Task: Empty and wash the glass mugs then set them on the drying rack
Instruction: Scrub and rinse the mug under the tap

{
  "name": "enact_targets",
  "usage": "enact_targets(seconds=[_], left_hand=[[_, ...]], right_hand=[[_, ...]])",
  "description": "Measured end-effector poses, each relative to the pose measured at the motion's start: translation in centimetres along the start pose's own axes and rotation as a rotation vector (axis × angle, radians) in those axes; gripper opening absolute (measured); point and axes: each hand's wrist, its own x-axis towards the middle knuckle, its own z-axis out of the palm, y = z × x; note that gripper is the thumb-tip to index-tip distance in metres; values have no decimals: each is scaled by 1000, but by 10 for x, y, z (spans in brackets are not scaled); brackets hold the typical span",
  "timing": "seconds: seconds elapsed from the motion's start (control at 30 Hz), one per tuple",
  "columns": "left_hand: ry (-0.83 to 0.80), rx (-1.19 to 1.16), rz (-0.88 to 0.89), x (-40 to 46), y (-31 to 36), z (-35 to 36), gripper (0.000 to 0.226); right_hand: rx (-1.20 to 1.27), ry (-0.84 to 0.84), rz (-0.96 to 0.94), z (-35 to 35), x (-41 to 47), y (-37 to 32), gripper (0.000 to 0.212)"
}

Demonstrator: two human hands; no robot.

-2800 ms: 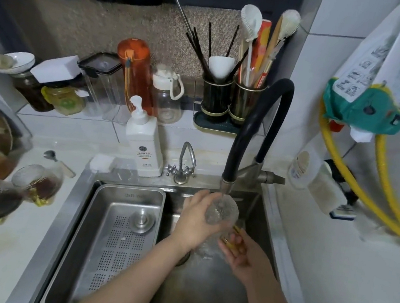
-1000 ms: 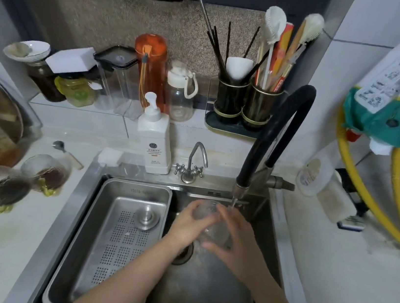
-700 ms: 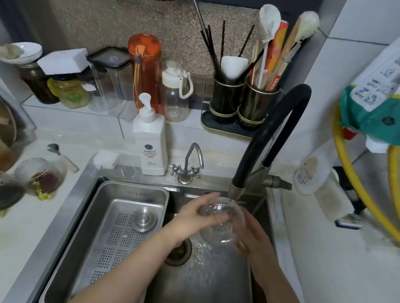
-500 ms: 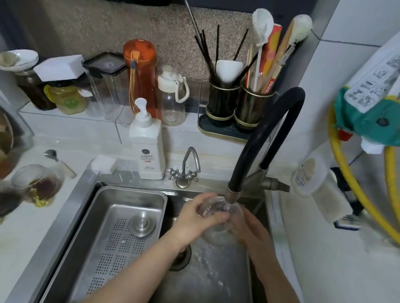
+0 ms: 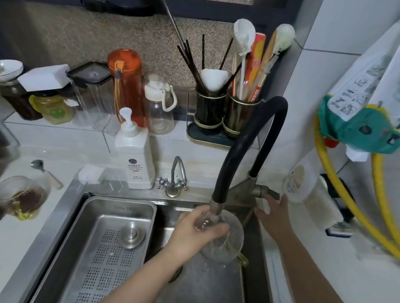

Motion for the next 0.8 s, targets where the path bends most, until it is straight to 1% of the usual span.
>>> enact_targets(seconds=[0.07,0.13,0.2,0.3,0.33,0.4,0.53,0.57,0.6,0.63,0.67,0.8], left_hand=[[19,-10,31,1,1,-2,57],[30,16,59,0,4,-5,55],[28,24,81,-4,6,-9,52],[17,21,66,-12,6,-14,44],[10,9,59,-13,4,-15,43],[-2,-9,43,-15,1,-19,42],[-11,-44,44,-20,-8,-30,42],[-1,-61,20,-23,-11,-32,43],[5,-82,0,-27,-13,-33,44],[7,-104,-16,-31,-15,-34,45],[4,-128,-26,-35,-18,-36,45],[-57,-258,-60,-56,-23,-43,35]], right_hand=[[-20,11,-47,1,9,1,47],[-12,64,-85,3,11,1,39],[-16,80,-91,6,10,2,34],[72,15,-39,10,-2,-4,39],[96,3,-49,13,-11,-7,42],[183,-58,-55,17,-41,-17,44],[560,-338,-83,26,-119,-38,32],[580,-376,-101,31,-132,-39,35],[577,-387,-121,37,-143,-40,43],[582,-368,-128,45,-151,-38,50],[617,-336,-111,51,-159,-40,50],[737,-151,0,68,-186,-54,42]])
